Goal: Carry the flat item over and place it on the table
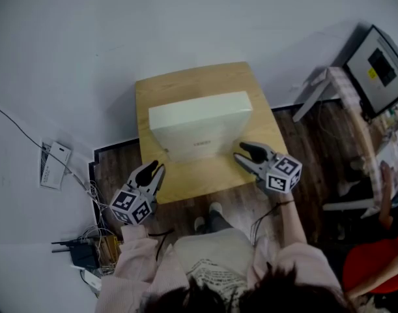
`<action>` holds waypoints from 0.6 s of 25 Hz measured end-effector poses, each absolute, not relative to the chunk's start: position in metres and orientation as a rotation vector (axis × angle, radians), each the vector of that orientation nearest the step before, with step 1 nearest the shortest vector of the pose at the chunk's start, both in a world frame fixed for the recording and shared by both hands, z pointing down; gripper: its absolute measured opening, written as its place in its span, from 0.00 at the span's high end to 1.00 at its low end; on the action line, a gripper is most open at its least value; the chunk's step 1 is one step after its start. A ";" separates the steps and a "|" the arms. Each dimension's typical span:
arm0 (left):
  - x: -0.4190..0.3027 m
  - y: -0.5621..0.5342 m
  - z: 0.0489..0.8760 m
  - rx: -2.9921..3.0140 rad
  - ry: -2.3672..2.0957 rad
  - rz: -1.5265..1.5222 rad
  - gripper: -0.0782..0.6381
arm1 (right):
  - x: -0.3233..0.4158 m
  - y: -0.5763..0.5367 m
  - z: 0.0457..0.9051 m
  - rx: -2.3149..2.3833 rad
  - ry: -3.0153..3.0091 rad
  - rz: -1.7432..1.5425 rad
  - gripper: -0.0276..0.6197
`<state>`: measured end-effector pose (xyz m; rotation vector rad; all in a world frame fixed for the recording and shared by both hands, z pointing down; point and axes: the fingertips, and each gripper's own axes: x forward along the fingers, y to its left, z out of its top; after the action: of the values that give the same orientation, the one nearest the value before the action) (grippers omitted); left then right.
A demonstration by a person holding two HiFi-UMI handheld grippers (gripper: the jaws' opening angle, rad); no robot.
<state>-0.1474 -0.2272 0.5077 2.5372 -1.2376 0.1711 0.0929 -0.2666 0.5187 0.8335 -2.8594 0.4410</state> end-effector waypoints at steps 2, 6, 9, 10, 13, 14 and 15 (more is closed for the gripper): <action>-0.142 -0.221 0.507 2.553 -1.219 0.175 0.78 | 0.089 -0.258 0.517 0.840 -2.865 0.436 0.74; -0.133 -0.213 0.503 2.572 -1.196 0.168 0.84 | 0.081 -0.242 0.514 0.831 -2.884 0.445 0.81; -0.127 -0.206 0.501 2.593 -1.177 0.171 0.86 | 0.074 -0.232 0.508 0.833 -2.893 0.422 0.83; -0.125 -0.203 0.500 2.600 -1.174 0.171 0.87 | 0.072 -0.229 0.508 0.840 -2.892 0.412 0.88; -0.121 -0.196 0.497 2.626 -1.161 0.176 0.89 | 0.071 -0.221 0.505 0.856 -2.895 0.400 0.88; -0.120 -0.193 0.496 2.637 -1.155 0.182 0.89 | 0.070 -0.219 0.503 0.866 -2.899 0.393 0.89; -0.120 -0.190 0.494 2.647 -1.150 0.188 0.89 | 0.070 -0.217 0.499 0.876 -2.905 0.386 0.93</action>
<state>-0.1196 -0.1896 0.4944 2.6469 -1.1499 0.1876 0.0697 -0.2169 0.4994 0.8763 -2.9050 0.3864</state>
